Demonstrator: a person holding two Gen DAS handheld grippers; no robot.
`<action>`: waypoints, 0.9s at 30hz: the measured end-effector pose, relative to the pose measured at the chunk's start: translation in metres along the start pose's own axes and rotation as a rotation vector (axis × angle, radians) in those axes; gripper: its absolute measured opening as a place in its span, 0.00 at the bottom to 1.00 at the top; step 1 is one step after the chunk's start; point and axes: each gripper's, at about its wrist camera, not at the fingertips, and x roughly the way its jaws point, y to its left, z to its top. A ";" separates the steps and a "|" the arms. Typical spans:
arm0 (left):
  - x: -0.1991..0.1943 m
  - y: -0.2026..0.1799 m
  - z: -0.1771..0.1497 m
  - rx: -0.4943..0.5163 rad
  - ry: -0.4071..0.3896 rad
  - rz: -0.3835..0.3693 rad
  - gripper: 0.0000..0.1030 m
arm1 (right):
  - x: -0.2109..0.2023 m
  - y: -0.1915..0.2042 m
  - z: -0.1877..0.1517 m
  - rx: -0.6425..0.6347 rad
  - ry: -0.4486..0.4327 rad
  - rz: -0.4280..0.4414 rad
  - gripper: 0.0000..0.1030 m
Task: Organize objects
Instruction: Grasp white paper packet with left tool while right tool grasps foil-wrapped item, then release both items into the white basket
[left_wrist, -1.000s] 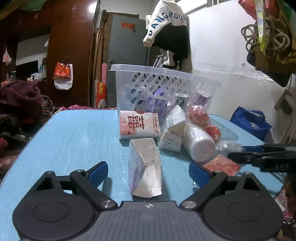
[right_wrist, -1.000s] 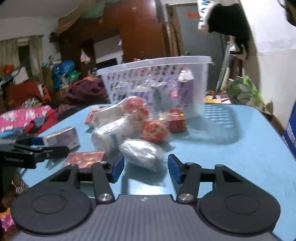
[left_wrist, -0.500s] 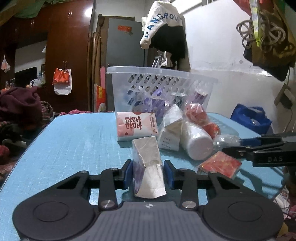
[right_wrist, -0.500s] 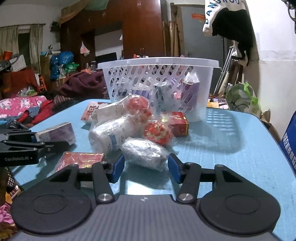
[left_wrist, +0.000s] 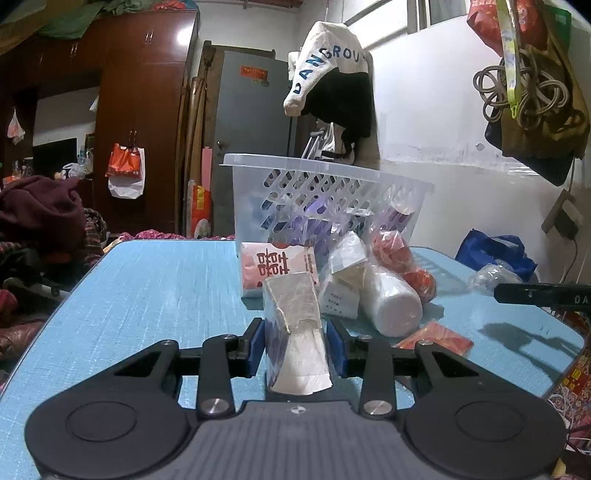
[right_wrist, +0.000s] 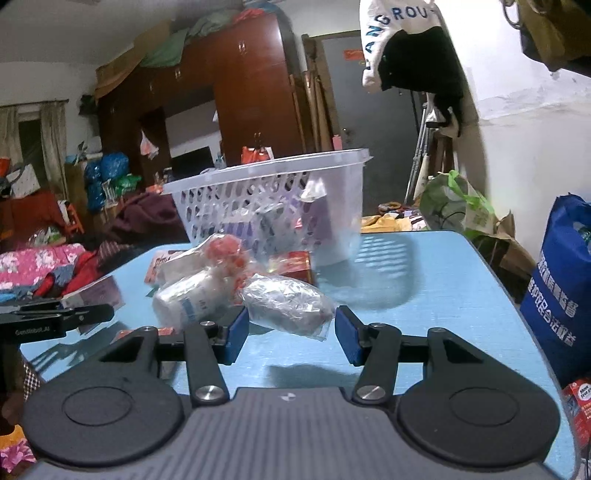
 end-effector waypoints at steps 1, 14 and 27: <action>0.000 0.000 0.000 -0.003 0.000 -0.002 0.39 | 0.000 -0.002 0.000 0.007 -0.002 0.003 0.54; -0.001 0.011 0.057 -0.037 -0.114 -0.056 0.39 | -0.002 0.005 0.044 -0.046 -0.115 0.041 0.54; 0.155 -0.007 0.202 -0.008 0.052 -0.021 0.79 | 0.134 0.028 0.167 -0.212 -0.051 0.005 0.74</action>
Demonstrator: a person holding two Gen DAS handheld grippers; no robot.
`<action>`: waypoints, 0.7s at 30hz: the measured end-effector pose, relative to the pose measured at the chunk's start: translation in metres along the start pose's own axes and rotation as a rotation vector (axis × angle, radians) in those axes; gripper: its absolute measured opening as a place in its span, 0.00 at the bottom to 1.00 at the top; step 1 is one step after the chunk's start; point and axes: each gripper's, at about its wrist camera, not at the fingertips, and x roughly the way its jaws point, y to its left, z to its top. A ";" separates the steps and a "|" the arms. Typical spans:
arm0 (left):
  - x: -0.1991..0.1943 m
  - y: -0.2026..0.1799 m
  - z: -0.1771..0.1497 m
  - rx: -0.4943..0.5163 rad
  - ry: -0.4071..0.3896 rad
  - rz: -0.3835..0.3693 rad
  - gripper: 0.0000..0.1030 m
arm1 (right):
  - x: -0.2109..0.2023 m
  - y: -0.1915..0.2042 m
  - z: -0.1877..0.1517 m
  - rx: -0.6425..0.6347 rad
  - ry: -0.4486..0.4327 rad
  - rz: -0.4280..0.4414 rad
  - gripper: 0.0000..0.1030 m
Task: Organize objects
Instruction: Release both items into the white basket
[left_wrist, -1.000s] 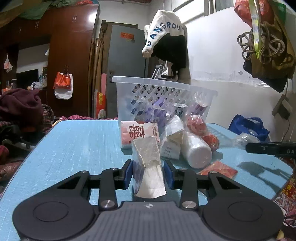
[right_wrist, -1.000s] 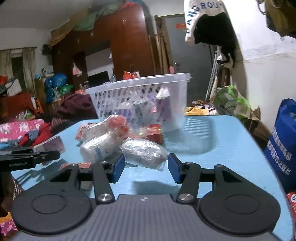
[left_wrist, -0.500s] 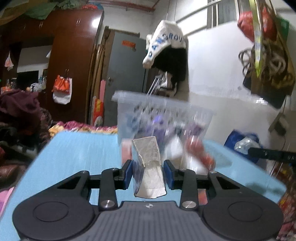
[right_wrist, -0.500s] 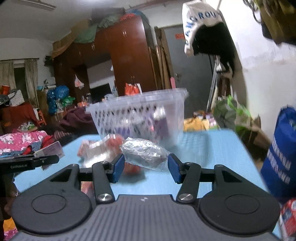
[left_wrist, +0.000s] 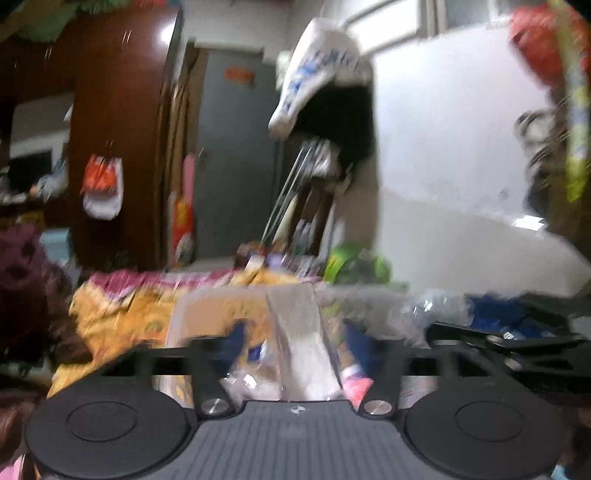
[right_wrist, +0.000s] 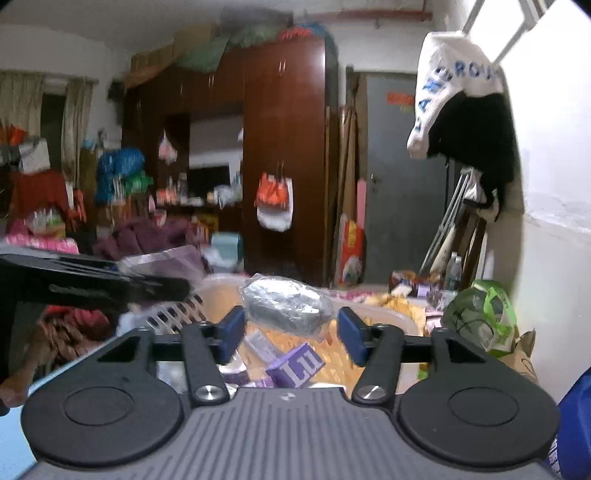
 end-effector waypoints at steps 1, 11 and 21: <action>0.001 0.003 -0.004 -0.011 0.003 0.007 0.80 | 0.003 0.000 -0.002 0.008 0.013 -0.008 0.80; -0.121 -0.026 -0.130 0.035 -0.083 -0.111 0.96 | -0.108 -0.005 -0.100 0.147 -0.050 0.017 1.00; -0.123 -0.061 -0.200 0.112 0.018 -0.147 0.96 | -0.078 0.001 -0.126 0.148 0.121 0.067 1.00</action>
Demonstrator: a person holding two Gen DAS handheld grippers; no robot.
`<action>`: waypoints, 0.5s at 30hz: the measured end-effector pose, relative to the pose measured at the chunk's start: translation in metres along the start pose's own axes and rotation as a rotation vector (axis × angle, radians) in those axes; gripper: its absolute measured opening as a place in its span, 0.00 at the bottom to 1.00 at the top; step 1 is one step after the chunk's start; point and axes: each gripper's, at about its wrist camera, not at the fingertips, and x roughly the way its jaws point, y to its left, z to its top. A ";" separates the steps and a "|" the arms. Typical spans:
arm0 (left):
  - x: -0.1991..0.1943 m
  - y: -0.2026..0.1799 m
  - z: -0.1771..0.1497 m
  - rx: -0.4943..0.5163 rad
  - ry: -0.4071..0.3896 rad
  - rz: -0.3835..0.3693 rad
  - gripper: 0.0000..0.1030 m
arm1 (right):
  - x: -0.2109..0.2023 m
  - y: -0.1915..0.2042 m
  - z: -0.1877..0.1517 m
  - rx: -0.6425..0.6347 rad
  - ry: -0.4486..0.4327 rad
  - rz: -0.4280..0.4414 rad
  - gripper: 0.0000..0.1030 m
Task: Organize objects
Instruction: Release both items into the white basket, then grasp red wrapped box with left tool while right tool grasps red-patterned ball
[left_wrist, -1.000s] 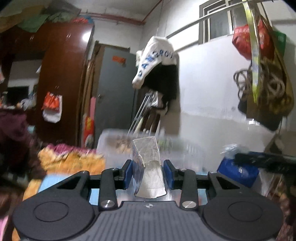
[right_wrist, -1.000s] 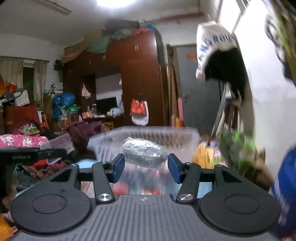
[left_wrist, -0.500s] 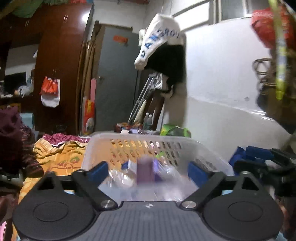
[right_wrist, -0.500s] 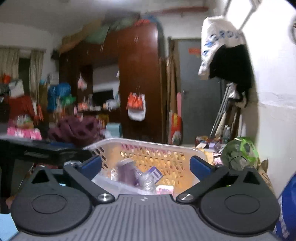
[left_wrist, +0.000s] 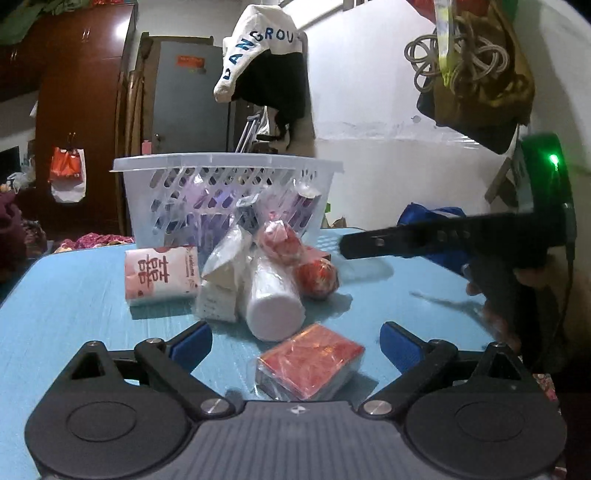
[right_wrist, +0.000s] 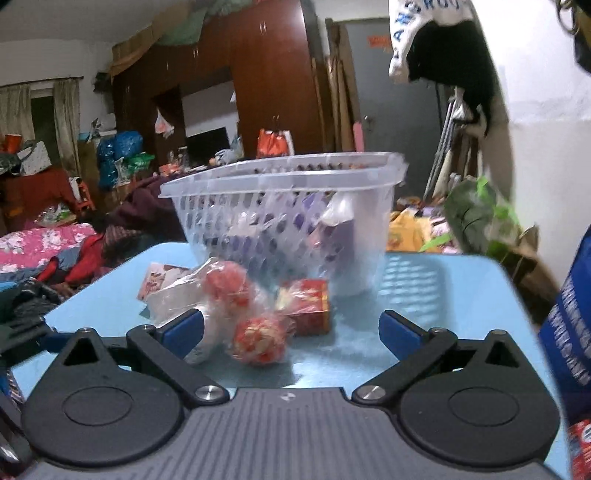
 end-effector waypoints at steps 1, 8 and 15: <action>0.002 -0.002 -0.002 0.008 0.006 -0.011 0.96 | 0.006 0.002 0.002 -0.007 0.017 0.011 1.00; -0.005 0.003 -0.014 0.008 -0.003 0.009 0.69 | 0.030 0.017 -0.008 -0.044 0.123 0.016 0.88; -0.014 0.023 -0.018 -0.032 -0.011 0.052 0.69 | 0.033 0.014 -0.008 -0.039 0.159 0.045 0.75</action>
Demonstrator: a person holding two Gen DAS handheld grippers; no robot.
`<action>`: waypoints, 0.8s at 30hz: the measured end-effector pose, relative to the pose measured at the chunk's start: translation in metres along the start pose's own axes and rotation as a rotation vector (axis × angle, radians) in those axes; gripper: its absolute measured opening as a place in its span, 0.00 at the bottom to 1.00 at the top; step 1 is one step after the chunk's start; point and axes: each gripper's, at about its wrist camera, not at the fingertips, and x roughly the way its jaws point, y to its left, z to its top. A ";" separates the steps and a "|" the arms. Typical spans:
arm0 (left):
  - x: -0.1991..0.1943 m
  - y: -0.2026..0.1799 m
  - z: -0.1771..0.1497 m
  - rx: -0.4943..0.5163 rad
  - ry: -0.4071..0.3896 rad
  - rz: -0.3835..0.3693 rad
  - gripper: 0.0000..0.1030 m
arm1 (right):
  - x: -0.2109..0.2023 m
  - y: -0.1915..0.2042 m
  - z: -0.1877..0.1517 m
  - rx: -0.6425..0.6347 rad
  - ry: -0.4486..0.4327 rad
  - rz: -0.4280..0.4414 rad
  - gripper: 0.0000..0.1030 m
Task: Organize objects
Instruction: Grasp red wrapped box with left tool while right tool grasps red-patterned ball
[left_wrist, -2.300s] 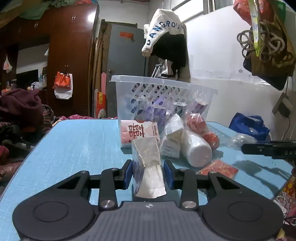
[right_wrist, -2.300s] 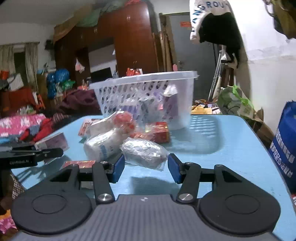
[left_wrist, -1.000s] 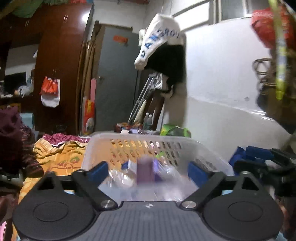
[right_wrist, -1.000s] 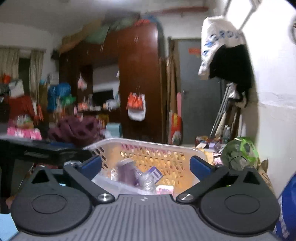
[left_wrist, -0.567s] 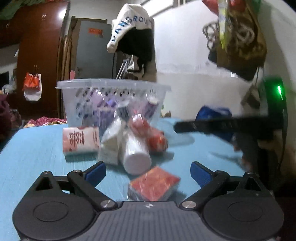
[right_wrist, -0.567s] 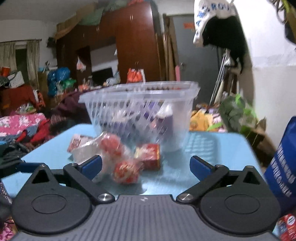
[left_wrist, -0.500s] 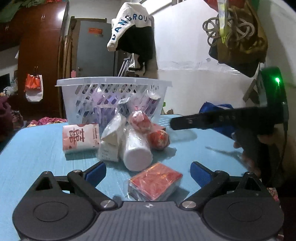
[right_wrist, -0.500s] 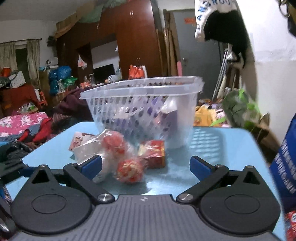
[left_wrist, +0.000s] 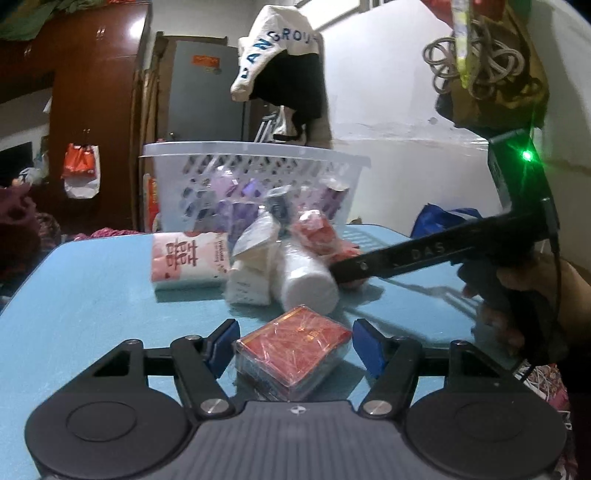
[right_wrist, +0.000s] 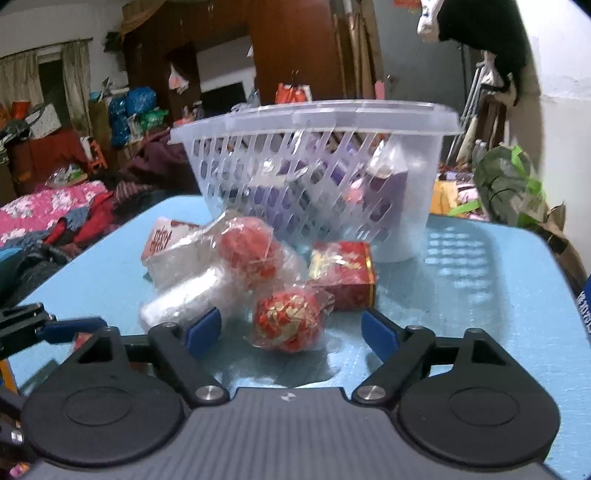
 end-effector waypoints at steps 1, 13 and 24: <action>-0.002 0.002 0.000 -0.006 0.000 0.001 0.69 | 0.002 0.000 0.000 -0.002 0.015 0.008 0.70; -0.012 0.025 0.000 -0.061 -0.051 0.026 0.68 | -0.017 -0.007 -0.009 0.050 -0.092 0.017 0.48; -0.015 0.037 0.000 -0.105 -0.086 0.045 0.68 | -0.029 -0.001 -0.011 0.057 -0.222 -0.050 0.47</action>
